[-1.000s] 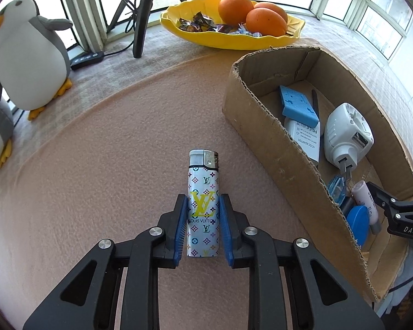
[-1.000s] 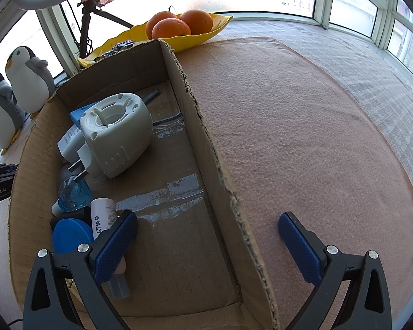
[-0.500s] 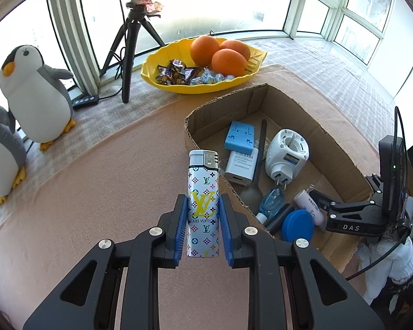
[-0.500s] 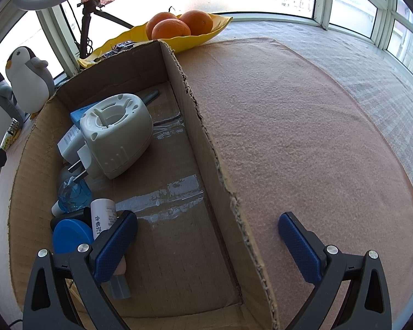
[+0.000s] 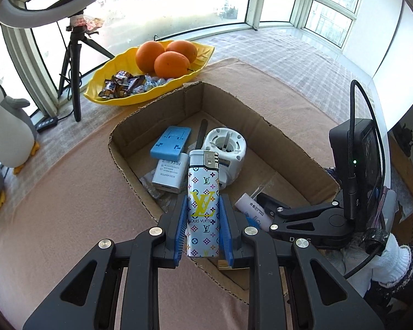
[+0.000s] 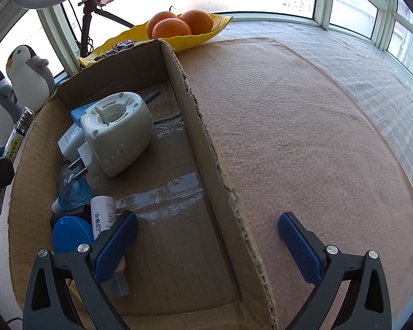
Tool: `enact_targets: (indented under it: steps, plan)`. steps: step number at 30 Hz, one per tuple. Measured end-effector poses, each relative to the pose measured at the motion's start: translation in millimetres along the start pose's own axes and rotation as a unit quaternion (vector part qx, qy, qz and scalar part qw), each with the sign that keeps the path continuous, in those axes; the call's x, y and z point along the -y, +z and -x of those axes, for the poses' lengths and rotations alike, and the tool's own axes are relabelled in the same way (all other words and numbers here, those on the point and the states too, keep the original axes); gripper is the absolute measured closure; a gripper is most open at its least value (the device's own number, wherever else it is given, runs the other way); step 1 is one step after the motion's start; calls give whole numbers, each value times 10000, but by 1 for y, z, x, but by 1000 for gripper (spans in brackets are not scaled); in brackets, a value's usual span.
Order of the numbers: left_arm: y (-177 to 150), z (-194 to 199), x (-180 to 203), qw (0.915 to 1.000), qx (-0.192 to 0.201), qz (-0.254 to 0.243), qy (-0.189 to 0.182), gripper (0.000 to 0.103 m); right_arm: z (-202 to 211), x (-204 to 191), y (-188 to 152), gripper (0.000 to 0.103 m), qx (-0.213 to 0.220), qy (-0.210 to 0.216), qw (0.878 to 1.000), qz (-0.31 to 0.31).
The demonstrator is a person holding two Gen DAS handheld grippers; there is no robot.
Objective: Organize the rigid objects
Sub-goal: 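Lower the lighter into the box and open the left gripper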
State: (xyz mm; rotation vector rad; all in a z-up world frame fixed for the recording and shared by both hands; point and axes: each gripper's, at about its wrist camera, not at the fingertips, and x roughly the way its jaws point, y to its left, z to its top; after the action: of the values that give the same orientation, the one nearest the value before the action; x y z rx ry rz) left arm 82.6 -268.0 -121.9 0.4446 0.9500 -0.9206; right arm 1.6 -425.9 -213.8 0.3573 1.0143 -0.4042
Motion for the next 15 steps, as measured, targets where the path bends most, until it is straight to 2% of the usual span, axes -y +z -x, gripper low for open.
enact_targets:
  steps: [2, 4, 6, 15]
  plan:
    - [1, 0, 0, 10000, -14, 40, -10, 78, 0, 0, 0, 2, 2, -1, 10000, -5]
    - [2, 3, 0, 10000, 60, 77, 16, 53, 0, 0, 0, 2, 0, -2, 10000, 3]
    - [1, 7, -1, 9998, 136, 100, 45, 44, 0, 0, -1, 2, -5, -9, 10000, 14]
    - [-12, 24, -14, 9990, 178, 357, 197, 42, 8, 0, 1, 2, 52, -68, 9999, 53]
